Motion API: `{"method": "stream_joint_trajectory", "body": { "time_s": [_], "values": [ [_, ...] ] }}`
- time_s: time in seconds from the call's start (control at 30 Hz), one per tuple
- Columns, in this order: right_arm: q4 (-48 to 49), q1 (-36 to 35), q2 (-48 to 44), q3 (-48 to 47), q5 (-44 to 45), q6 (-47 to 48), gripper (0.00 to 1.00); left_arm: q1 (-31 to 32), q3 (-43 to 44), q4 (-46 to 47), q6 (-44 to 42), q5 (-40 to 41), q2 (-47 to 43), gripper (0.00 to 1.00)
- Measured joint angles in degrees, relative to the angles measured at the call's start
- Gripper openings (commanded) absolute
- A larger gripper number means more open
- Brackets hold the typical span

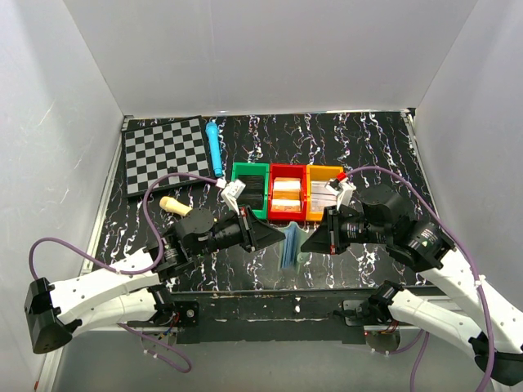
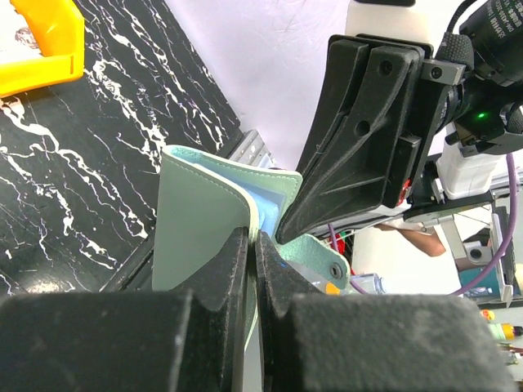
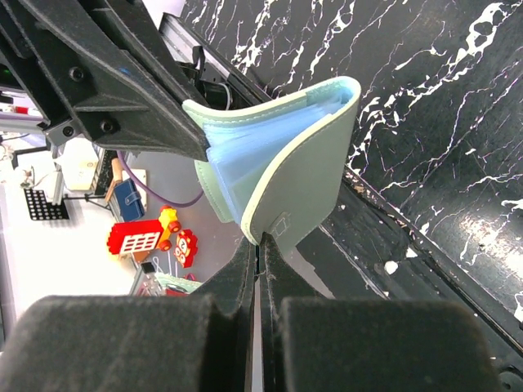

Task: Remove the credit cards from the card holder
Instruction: Place the card holder at the center of the board.

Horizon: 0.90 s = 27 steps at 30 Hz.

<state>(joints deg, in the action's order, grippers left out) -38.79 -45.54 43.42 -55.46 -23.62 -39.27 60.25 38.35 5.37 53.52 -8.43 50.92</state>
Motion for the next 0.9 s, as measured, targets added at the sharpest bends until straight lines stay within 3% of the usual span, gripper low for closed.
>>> {"method": "stream_joint_trajectory", "body": {
  "time_s": [0.1, 0.2, 0.37, 0.5, 0.8, 0.83, 0.9],
  "values": [
    [0.02, 0.22, -0.28, 0.22, -0.11, -0.07, 0.34, 0.02, 1.36, -1.9, -0.66, 0.0, 0.0, 0.0],
    [0.26, 0.5, -0.52, 0.24, -0.37, -0.57, 0.49, 0.07, 2.99, -3.63, -1.49, 0.0, 0.0, 0.0],
    [1.57, 0.55, -1.31, 0.5, -0.83, -1.03, 0.54, 0.15, 4.48, -4.52, -2.01, -0.13, -0.02, 0.0],
    [1.92, 0.55, -1.2, 0.5, -1.25, -1.09, 0.63, 0.15, 4.48, -4.5, -1.97, -0.79, -0.02, 0.0],
    [2.97, 0.87, -1.6, 0.5, -1.2, -1.11, 0.67, 0.2, 4.48, -3.54, -1.88, -2.21, -0.02, 0.0],
    [2.93, 0.96, -1.68, 0.5, -1.16, -1.14, 0.73, 0.26, 4.48, -3.45, -1.88, -2.38, -0.02, 0.0],
    [2.95, 1.22, -1.9, 0.5, -1.03, -1.27, 0.74, 0.26, 4.48, -3.21, -1.88, -2.64, -0.02, 0.0]
  ]
}}
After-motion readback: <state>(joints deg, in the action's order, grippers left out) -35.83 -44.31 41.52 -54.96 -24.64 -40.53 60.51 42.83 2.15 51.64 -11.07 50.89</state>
